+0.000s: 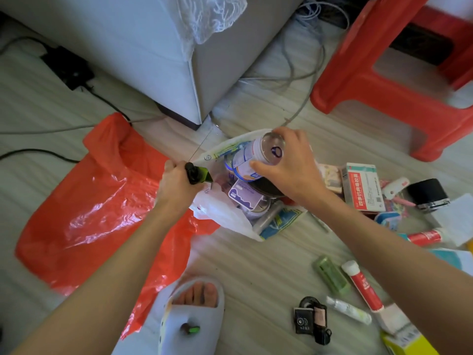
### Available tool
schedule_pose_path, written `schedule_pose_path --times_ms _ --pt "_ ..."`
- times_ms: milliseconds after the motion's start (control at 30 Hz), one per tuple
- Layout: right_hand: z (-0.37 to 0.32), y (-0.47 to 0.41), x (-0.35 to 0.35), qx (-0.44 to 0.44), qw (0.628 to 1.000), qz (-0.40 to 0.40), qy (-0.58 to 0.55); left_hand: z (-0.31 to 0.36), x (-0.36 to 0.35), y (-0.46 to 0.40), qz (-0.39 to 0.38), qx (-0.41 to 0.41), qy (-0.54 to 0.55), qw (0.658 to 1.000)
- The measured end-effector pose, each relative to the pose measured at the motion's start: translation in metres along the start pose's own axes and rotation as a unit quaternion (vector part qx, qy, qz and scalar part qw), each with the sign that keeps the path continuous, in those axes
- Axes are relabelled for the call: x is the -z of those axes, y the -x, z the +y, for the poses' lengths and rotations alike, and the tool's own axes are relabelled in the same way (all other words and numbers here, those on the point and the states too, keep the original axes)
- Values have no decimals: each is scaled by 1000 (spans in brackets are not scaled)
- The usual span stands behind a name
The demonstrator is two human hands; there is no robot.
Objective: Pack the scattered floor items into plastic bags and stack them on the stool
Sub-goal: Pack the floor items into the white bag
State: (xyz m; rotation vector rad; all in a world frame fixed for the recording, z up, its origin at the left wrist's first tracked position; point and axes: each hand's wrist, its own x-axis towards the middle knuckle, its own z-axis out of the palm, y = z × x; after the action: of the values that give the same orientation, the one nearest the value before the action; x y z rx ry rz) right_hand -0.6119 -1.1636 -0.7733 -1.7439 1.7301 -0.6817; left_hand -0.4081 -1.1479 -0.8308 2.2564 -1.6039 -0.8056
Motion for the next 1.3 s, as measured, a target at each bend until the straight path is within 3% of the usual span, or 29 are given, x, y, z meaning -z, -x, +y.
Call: schedule_pose_path --times_ms 133,300,400,600,700,834,900,1000,1067,1134,1234,1300 --pt "-18 -9 -12 30 998 -54 2 -4 3 -2 -11 6 -11 1000" --pt "-33 -20 -40 80 977 -161 116 -10 10 -6 -28 -12 -24 999" --pt "-38 -22 -49 116 966 -175 150 -13 13 -10 -31 -12 -29 999" --pt "-34 -17 -49 64 970 -190 137 -22 21 -13 -6 -34 -53 998" --pt "-30 -14 -58 99 946 -216 219 -22 15 -11 -13 -37 -58 998" --pt "-19 -10 -73 182 881 -206 384 -22 11 -7 1 -37 -111 993" --pt "-12 -8 -77 189 865 -214 413 -27 10 -5 10 -48 -115 992" --pt "-11 -6 -81 187 864 -227 409 -35 7 -3 7 -61 -79 995" --pt "-17 -8 -84 177 883 -222 374 -38 3 0 28 -49 -27 998" --pt "-27 -13 -90 172 901 -217 333 -38 -1 4 50 2 51 997" --pt "-39 -22 -107 174 915 -233 280 -39 -4 7 0 127 169 977" --pt "-44 -23 -118 182 919 -246 248 -43 -6 6 -18 165 231 959"
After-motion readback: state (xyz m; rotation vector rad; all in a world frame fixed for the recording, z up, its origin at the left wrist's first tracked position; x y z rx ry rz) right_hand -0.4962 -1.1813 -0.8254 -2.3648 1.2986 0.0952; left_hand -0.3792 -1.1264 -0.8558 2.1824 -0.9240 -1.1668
